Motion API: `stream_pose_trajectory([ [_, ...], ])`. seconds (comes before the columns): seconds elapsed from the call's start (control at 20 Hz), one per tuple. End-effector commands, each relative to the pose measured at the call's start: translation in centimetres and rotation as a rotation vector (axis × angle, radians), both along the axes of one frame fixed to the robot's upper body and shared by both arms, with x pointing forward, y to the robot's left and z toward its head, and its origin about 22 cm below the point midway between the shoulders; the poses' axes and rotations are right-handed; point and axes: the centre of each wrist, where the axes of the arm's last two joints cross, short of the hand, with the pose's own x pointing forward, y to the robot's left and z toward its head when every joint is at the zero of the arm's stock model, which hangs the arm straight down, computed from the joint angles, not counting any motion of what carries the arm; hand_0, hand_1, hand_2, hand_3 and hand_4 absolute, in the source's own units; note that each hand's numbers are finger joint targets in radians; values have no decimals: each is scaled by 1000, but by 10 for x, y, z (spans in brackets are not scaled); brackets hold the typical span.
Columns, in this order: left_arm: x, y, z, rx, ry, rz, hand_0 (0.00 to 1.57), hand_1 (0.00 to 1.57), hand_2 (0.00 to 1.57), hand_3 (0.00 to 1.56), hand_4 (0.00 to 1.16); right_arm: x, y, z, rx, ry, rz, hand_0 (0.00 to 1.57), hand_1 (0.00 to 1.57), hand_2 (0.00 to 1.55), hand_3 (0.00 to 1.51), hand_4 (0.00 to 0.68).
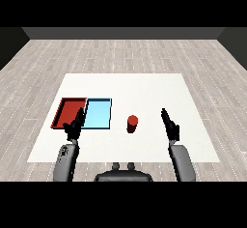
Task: Pick the red can and put it in the red box
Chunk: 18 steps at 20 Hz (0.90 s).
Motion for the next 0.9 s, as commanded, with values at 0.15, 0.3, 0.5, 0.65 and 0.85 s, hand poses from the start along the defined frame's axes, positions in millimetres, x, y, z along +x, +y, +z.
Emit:
stream_pose_trajectory([
  [0.15, 3, -4, 5, -5, -24, -42, 0, 0, 0, 0, 0, -27, -29, -1, 72, 3, -4, 0, 0, 0, 0, 0],
  [0.3, 11, -9, 47, -50, -406, -47, 0, 0, 0, 0, 0, -13, -20, 27, 164, -290, 72, 0, 0, 0, 0, 0],
  [0.5, 6, -15, 33, -47, -463, -64, 0, 0, 0, 0, 0, -37, -36, 7, 191, -339, 90, 0, 0, 0, 0, 0],
  [0.65, 5, 9, 10, -46, -485, -55, 0, 0, 0, 0, 0, -52, -50, 14, 219, -368, 93, 0, 0, 0, 0, 0],
  [0.85, 12, -6, -2, -45, -494, -60, 0, 0, 0, 0, 0, -43, -45, -11, 196, -343, 100, 0, 0, 0, 0, 0],
])
